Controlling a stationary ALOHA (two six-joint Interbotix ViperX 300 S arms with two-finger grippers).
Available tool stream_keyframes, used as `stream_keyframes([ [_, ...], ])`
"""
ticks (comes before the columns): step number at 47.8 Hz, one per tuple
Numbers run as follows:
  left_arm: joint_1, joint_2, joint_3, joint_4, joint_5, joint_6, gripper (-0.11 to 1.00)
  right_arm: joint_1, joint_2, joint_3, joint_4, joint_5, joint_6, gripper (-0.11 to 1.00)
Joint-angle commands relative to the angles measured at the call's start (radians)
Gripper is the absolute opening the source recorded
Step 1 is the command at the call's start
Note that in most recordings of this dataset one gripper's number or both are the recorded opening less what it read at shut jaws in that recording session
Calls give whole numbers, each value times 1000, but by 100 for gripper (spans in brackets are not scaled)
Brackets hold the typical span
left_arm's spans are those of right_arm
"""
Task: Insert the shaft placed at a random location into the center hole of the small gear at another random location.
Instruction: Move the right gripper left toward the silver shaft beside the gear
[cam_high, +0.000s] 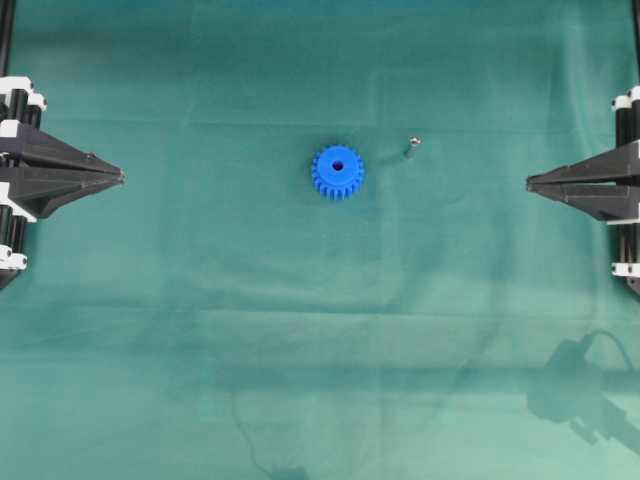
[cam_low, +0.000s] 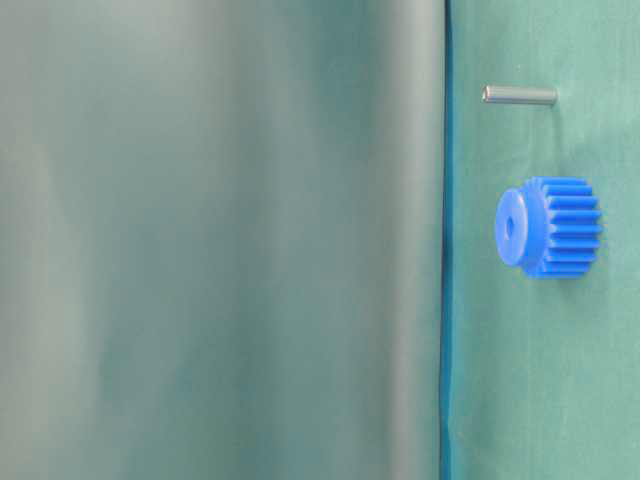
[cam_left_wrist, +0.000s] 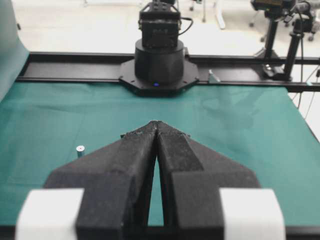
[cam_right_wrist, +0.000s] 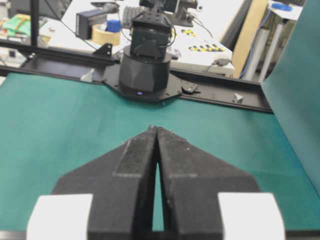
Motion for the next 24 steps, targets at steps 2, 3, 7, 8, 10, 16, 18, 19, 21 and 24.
stream_keyframes([
  [2,-6,-2,-11,-35,38,-5,0,-37,17,-32,-5,-6,-15,-1],
  [3,-6,-3,-9,-35,41,-5,0,-46,23,-32,-5,-6,-14,-1],
  [7,-6,-5,-9,-35,49,-5,0,-86,60,-25,-5,-12,-15,-1],
  [8,-6,-5,-9,-35,49,-5,0,-97,74,-23,-5,-17,-15,-1],
  [10,-5,-3,-9,-35,49,-5,0,-117,100,-20,-5,-29,-14,-1],
  [16,8,-3,-5,-35,49,-5,0,-170,218,-11,0,-98,-5,0],
  [18,11,-3,-5,-35,49,-5,0,-184,264,-12,0,-121,0,0],
  [19,14,-5,-5,-35,51,-5,0,-192,288,-12,0,-133,2,0],
  [21,17,-5,-5,-35,54,-5,0,-206,350,-20,3,-164,3,0],
  [24,21,-3,-3,-35,55,-5,0,-219,425,-28,14,-198,6,0],
])
